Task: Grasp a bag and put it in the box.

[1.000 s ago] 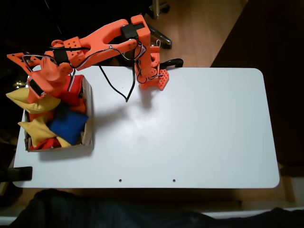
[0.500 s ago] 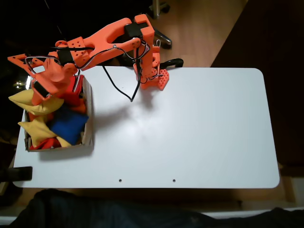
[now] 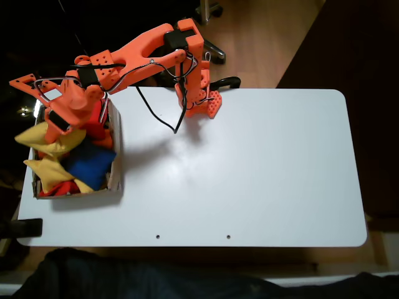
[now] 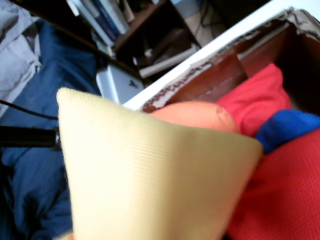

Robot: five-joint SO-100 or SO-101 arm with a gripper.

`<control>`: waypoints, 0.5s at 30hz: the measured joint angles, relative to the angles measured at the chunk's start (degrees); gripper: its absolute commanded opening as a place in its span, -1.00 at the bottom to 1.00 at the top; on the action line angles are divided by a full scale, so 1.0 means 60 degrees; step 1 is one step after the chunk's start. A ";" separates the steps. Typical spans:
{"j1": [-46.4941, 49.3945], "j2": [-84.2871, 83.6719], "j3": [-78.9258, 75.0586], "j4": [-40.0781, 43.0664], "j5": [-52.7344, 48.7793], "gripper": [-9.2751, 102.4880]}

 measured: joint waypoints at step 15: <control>-0.0044 0.0337 -0.0015 -0.0161 0.0103 -0.19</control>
